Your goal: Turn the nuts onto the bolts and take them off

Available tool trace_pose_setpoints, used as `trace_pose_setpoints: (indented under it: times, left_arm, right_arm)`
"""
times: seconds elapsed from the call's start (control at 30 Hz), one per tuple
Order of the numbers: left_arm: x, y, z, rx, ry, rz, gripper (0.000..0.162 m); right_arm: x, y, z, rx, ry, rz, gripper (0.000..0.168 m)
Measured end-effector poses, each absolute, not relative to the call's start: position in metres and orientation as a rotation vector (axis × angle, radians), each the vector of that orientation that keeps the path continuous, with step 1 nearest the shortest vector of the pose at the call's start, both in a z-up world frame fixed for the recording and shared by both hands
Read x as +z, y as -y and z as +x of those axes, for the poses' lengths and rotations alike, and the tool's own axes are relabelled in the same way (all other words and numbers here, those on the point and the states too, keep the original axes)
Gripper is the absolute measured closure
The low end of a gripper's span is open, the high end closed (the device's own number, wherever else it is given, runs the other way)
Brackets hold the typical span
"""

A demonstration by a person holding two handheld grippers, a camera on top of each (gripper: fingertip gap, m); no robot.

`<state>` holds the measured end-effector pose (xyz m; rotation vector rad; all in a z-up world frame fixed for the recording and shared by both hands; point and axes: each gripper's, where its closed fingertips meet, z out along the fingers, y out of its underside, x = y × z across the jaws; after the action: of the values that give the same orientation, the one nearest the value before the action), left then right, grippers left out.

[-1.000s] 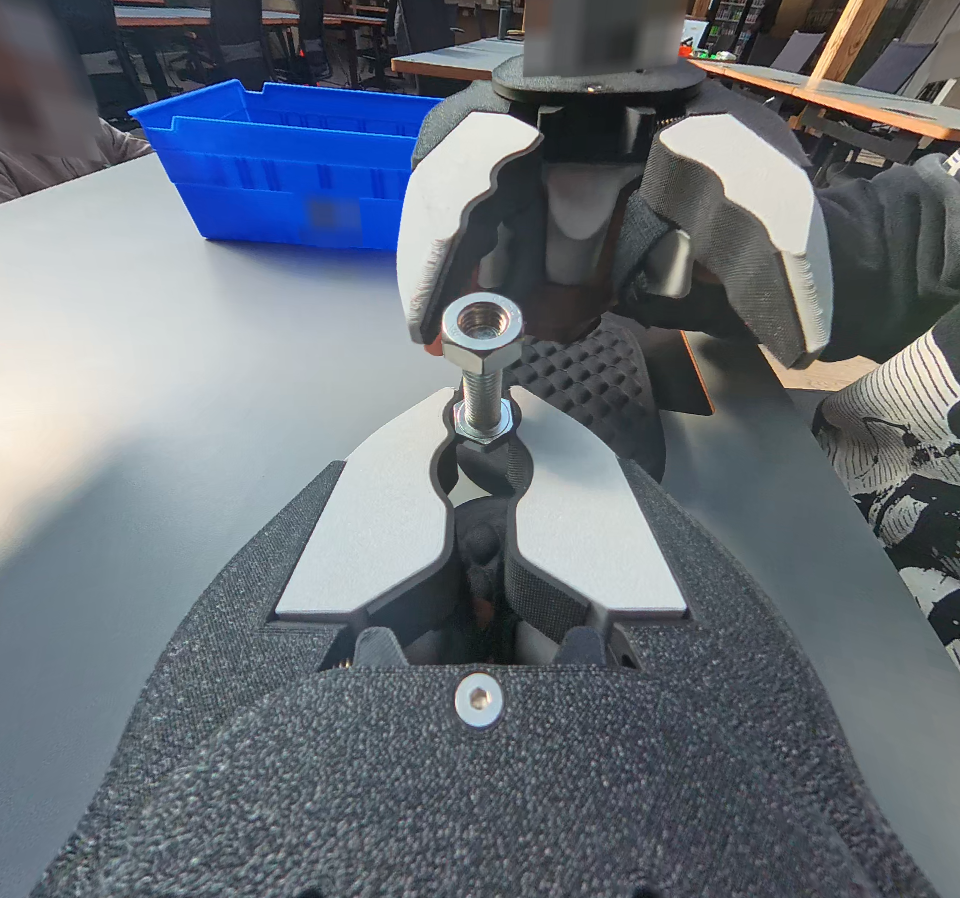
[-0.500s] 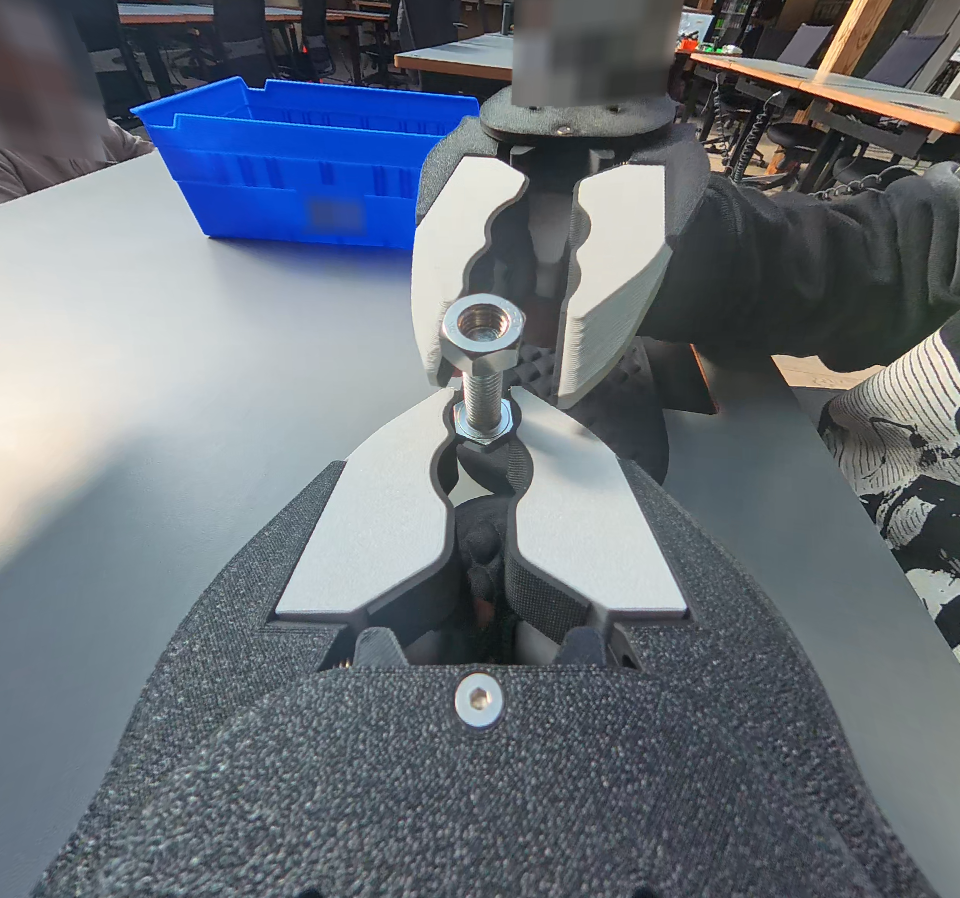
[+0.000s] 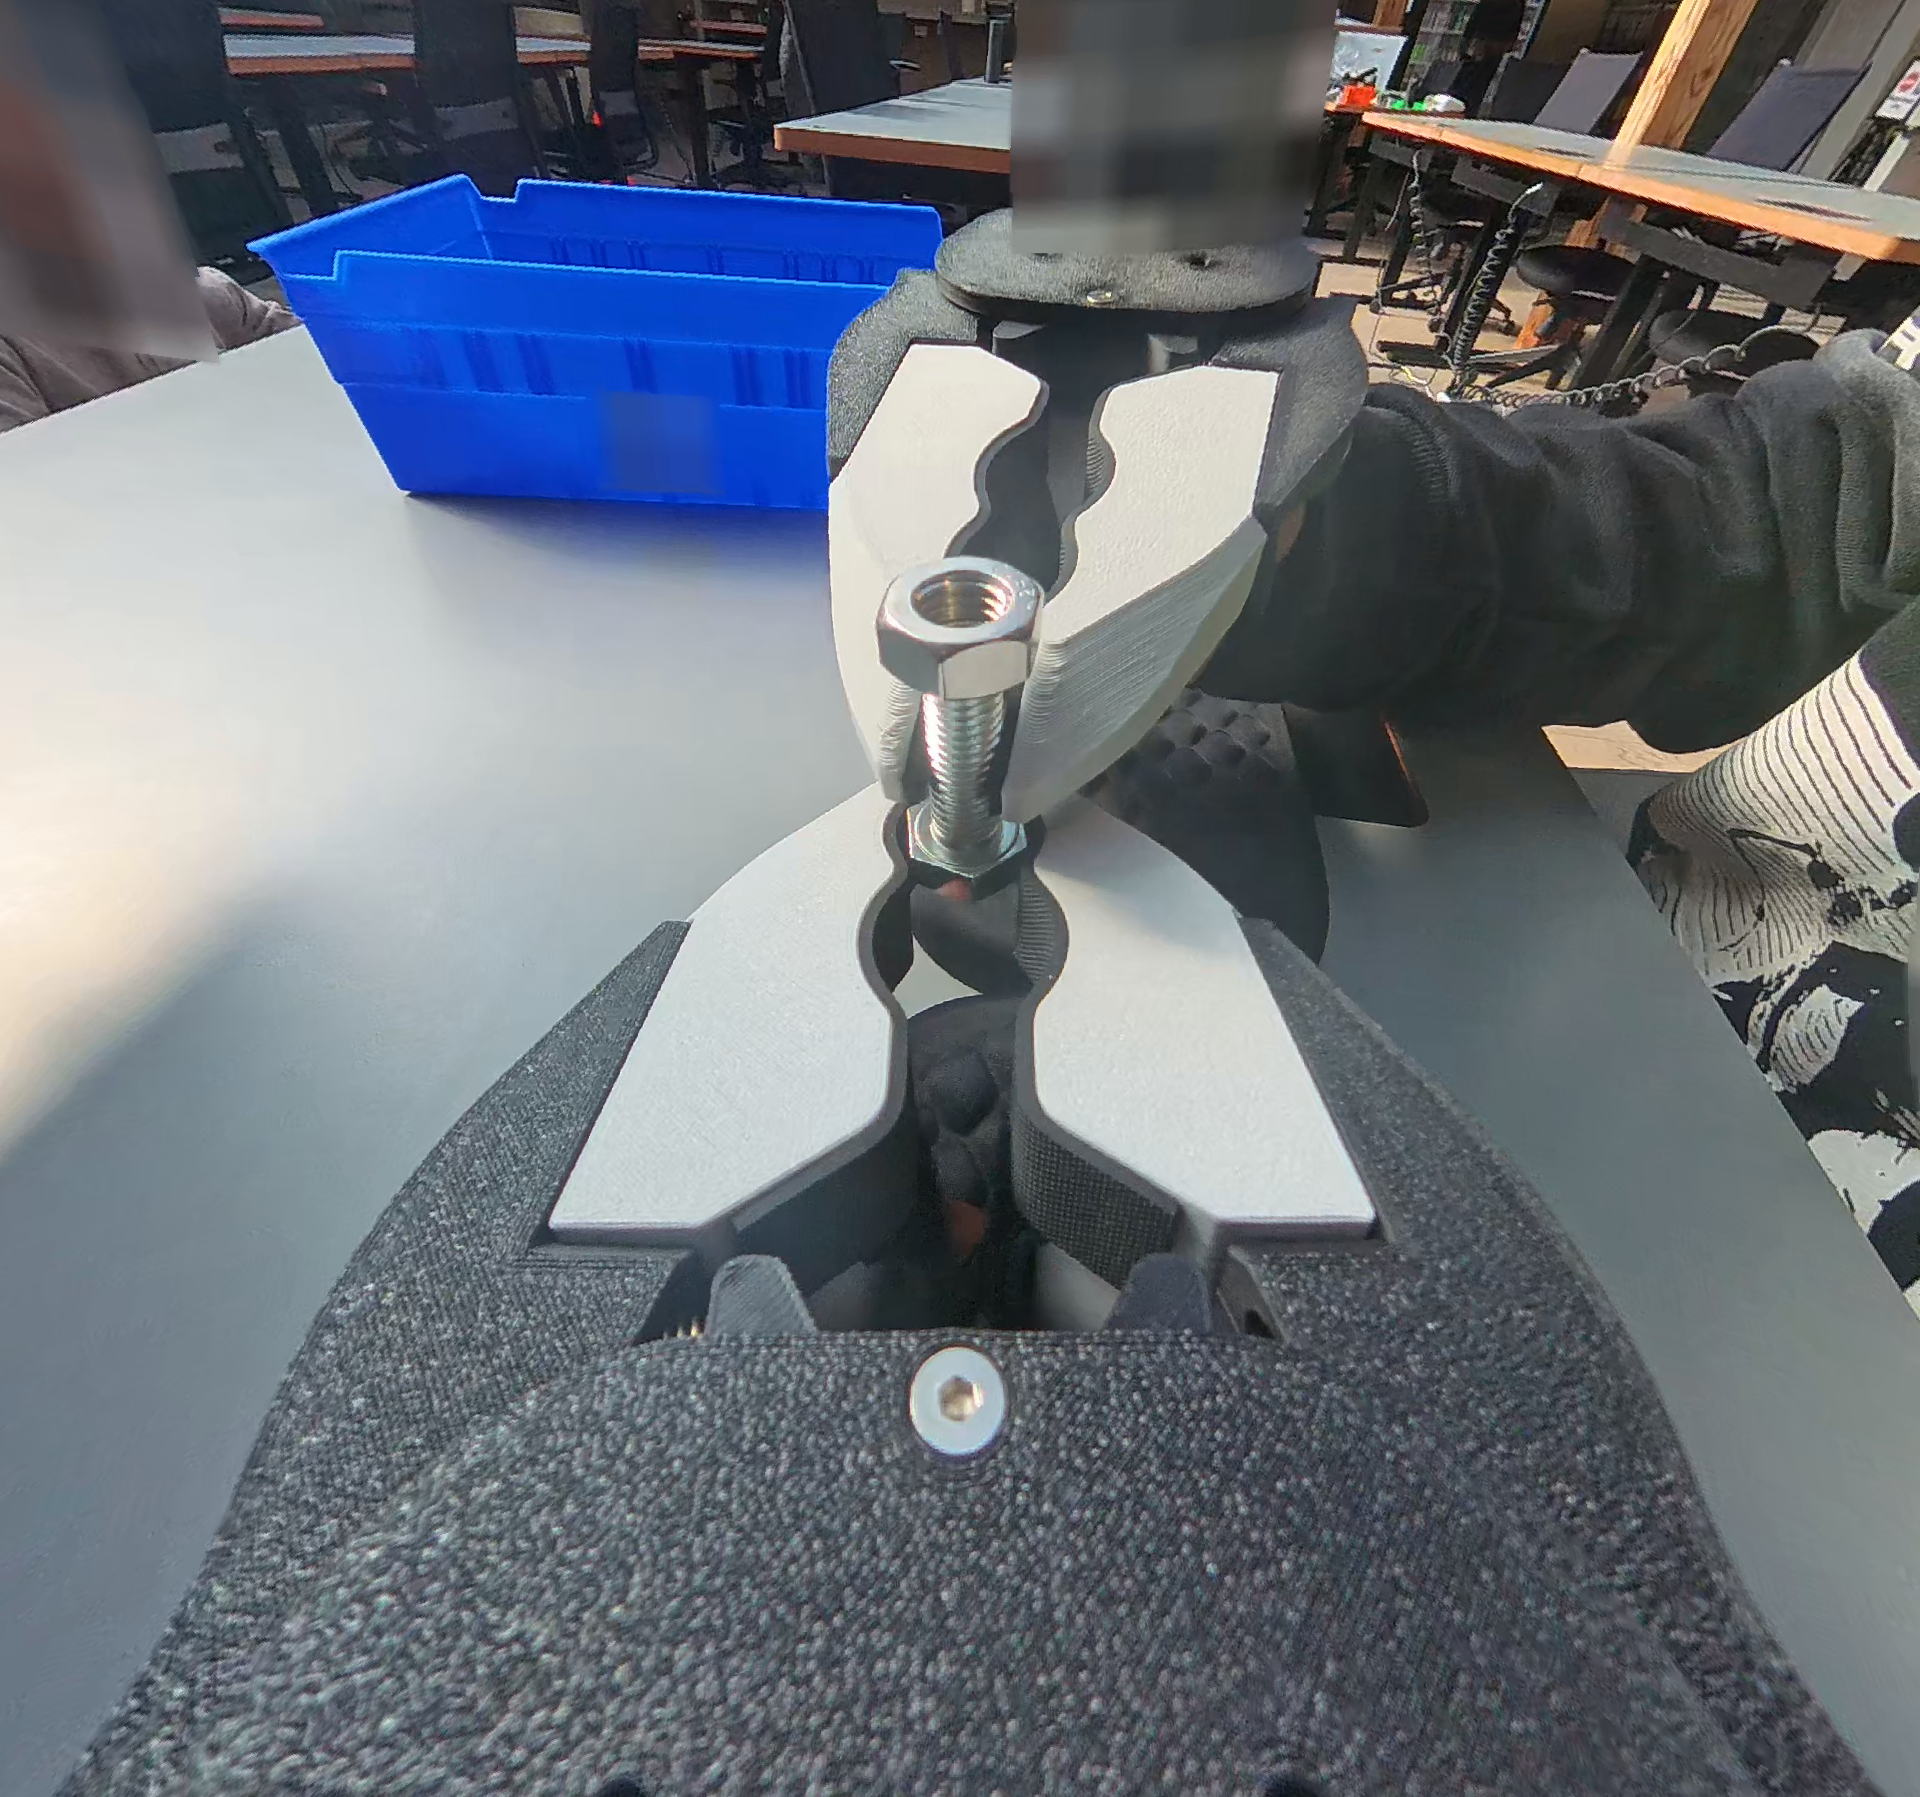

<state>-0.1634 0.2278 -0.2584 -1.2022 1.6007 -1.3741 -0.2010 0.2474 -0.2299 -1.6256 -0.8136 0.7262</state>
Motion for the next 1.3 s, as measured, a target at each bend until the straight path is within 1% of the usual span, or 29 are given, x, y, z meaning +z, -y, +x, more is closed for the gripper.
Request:
trace_pose_setpoints:
  times: [0.1,0.23,0.4,0.83,1.3]
  left_arm:
    - [-0.257,-0.229,-0.164,-1.381,-1.588,-1.2,0.146]
    - [-0.255,-0.231,-0.164,-1.397,-1.569,-1.205,0.139]
    - [-0.254,-0.232,-0.163,-1.39,-1.556,-1.203,0.136]
    - [-0.248,-0.237,-0.165,-1.403,-1.501,-1.192,0.146]
    - [-0.248,-0.235,-0.166,-1.394,-1.512,-1.17,0.148]
  right_arm:
    - [-0.228,-0.248,-0.201,0.725,0.806,-1.604,0.16]
    - [-0.225,-0.248,-0.202,0.72,0.797,-1.581,0.16]
    - [-0.219,-0.25,-0.201,0.722,0.757,-1.55,0.16]
    - [-0.218,-0.254,-0.203,0.737,0.704,-1.541,0.16]
    - [-0.219,-0.253,-0.205,0.754,0.726,-1.551,0.16]
